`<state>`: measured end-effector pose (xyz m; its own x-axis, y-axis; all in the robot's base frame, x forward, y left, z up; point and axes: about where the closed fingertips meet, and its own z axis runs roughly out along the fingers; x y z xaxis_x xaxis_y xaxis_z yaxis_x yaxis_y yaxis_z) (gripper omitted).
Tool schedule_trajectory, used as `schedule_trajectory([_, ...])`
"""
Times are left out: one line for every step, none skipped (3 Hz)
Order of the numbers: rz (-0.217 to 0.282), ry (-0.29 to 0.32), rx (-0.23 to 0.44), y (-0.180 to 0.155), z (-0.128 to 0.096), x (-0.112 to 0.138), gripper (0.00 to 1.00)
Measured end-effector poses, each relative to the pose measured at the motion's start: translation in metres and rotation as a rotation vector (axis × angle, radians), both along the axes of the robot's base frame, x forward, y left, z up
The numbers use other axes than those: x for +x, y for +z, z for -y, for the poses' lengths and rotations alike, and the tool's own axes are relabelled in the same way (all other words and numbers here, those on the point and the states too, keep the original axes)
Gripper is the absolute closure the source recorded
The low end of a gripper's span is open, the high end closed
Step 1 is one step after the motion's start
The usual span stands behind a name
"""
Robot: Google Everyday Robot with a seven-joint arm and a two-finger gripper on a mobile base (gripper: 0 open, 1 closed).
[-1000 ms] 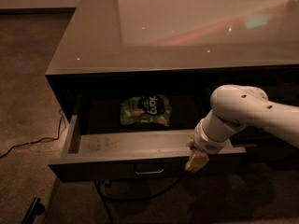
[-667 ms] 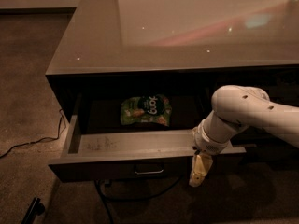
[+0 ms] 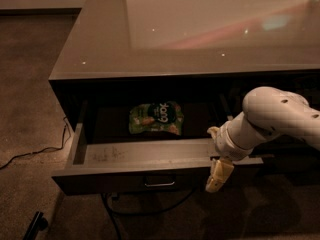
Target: Open top drawer
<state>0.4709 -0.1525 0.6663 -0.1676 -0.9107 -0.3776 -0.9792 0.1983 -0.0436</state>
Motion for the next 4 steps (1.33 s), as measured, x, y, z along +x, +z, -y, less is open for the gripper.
schedule_trajectory([0.049, 0.001, 0.023, 0.012, 0.001, 0.006, 0.00])
schedule_trajectory([0.095, -0.028, 0.042, 0.021, 0.006, 0.013, 0.18])
schedule_trajectory([0.119, -0.045, 0.045, 0.027, 0.009, 0.018, 0.42])
schedule_trajectory([0.119, -0.045, 0.045, 0.027, 0.009, 0.018, 0.65])
